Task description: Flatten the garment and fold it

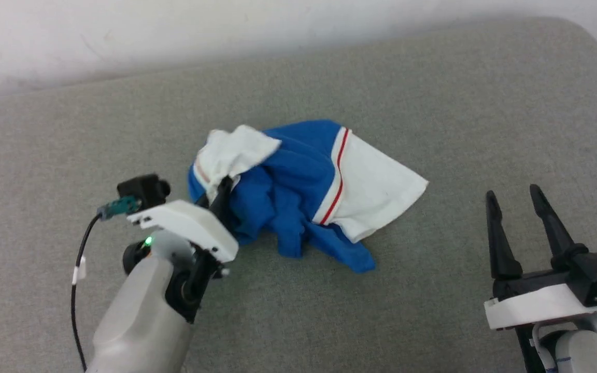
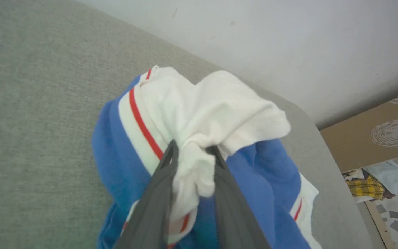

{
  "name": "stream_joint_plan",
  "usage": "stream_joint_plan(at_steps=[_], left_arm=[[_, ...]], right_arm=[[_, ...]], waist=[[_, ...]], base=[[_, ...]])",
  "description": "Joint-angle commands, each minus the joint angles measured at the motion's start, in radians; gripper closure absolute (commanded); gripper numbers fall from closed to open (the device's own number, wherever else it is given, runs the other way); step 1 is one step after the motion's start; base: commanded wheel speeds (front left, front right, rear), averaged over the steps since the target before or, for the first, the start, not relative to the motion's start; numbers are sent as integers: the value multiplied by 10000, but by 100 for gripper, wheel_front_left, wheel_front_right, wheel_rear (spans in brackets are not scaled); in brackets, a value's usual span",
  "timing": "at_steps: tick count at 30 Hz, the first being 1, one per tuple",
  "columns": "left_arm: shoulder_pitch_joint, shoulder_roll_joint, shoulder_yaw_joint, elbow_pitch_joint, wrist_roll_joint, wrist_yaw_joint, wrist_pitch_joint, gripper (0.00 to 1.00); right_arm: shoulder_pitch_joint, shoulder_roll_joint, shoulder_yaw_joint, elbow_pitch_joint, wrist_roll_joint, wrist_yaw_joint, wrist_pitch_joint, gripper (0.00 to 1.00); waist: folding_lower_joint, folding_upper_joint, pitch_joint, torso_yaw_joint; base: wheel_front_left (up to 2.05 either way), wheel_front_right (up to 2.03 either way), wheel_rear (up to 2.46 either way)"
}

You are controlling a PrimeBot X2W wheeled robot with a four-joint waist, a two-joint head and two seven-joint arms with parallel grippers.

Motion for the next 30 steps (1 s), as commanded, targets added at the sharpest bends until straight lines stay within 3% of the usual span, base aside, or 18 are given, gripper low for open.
stream_joint_plan(at_steps=[1,7,13,23,30], left_arm=[[1,77,85,512,133,-28,-368,0],[-467,192,108,2080,613,-277,-1858,0],[-753,534,-39,2101,1626,-552,-2754,0],[1216,1172,565,-1135,4094,-209,-2805,0],[3696,1364,805,-3684,5772,480,-2807,0]], right_arm=[[-177,18,62,93,61,-21,-47,0],[-217,18,245,443,-4,-21,-47,0],[1,18,184,678,-213,-21,-47,0],[698,18,-10,694,-375,-21,107,0],[1237,18,-44,564,-321,-21,311,0]], waist=[[-3,0,531,-96],[-3,0,249,409],[-3,0,-596,1040],[-3,0,-1892,1965],[-3,0,-2340,2430]], base=[[0,0,0],[0,0,0],[0,0,0],[0,0,0],[0,0,0]])
